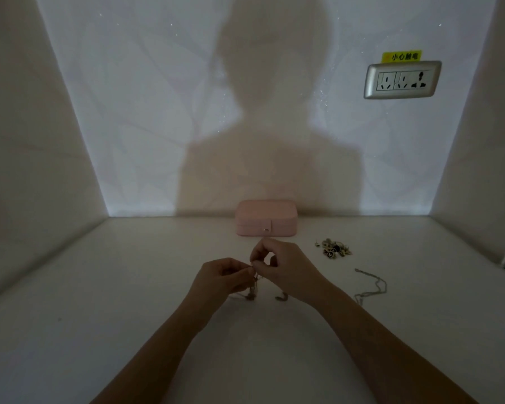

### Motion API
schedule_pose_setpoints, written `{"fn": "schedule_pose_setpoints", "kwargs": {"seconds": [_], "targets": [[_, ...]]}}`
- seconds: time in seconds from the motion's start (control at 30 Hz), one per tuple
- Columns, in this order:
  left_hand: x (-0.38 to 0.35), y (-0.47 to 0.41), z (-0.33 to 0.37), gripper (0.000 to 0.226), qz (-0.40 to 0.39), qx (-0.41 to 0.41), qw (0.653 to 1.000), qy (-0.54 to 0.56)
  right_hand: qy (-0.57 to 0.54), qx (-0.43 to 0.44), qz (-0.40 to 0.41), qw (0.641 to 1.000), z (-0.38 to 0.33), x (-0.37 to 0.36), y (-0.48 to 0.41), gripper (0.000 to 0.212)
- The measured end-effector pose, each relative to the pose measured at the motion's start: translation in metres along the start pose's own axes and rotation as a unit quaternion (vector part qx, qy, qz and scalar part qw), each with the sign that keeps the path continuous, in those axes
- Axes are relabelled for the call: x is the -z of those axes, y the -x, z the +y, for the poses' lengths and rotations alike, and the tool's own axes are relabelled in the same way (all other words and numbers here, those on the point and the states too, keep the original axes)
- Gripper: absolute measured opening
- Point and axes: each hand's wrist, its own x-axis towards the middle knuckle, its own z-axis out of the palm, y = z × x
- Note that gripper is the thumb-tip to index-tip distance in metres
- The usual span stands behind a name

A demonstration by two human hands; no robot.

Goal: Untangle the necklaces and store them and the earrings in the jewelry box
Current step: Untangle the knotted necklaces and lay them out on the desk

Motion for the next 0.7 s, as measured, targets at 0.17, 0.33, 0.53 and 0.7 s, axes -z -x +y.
{"fn": "schedule_pose_setpoints", "kwargs": {"seconds": [0.17, 0.33, 0.53, 0.7], "targets": [[0.0, 0.0, 0.002, 0.01, -0.014, -0.004, 1.0, -0.011, 0.027, -0.003, 0.029, 0.999, 0.003, 0.004, 0.0, 0.003], [0.003, 0.0, 0.006, 0.01, -0.027, -0.038, 0.997, 0.067, 0.037, -0.001, 0.054, 0.998, 0.0, 0.001, -0.003, 0.002], [0.003, -0.002, 0.013, 0.019, 0.019, -0.007, 0.969, 0.247, 0.025, -0.011, 0.063, 0.998, 0.001, 0.003, -0.004, 0.007], [0.01, -0.003, 0.018, 0.028, 0.048, 0.02, 0.953, 0.297, -0.123, -0.075, 0.082, 0.986, 0.002, 0.009, -0.007, 0.006]]}}
